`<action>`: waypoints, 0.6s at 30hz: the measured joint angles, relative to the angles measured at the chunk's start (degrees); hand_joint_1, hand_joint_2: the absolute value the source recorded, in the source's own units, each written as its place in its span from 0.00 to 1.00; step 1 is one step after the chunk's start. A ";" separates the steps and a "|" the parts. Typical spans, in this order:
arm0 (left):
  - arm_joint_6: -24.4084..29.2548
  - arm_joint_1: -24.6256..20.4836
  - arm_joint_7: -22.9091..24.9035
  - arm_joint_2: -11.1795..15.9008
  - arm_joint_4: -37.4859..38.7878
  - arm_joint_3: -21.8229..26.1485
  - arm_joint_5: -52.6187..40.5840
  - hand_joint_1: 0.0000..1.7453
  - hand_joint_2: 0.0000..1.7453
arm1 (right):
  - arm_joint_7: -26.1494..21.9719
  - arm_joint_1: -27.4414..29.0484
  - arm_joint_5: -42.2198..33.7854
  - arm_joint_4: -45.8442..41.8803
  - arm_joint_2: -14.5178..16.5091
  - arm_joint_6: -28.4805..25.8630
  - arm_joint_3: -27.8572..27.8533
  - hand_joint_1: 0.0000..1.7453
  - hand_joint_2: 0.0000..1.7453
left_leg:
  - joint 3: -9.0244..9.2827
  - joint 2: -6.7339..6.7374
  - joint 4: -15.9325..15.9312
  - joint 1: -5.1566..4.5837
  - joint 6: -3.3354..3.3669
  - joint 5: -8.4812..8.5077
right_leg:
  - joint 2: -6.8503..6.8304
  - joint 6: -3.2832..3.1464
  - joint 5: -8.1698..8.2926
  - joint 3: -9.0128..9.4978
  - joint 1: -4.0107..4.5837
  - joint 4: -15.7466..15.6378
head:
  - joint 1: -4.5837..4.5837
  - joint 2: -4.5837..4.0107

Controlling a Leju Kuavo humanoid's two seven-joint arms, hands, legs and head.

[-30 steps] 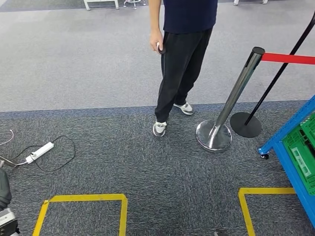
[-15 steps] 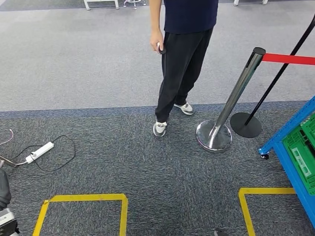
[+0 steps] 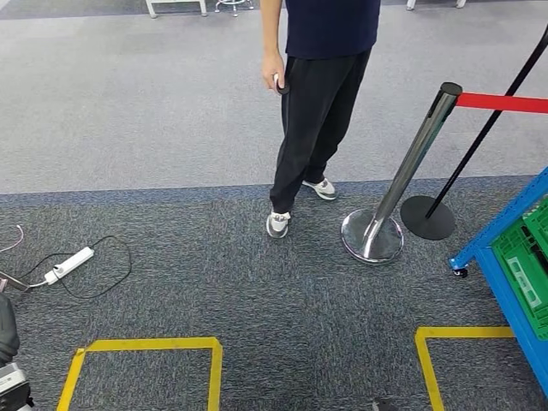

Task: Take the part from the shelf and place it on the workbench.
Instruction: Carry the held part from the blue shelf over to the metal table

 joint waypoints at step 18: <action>0.00 0.05 0.00 -0.11 0.00 0.00 -0.66 1.00 1.00 | -0.17 0.00 0.02 0.00 0.00 -0.07 0.00 0.00 0.00 | -0.01 0.00 0.00 0.00 0.00 0.00 | 0.00 0.00 0.00 0.00 0.00 0.00 | 0.00 0.00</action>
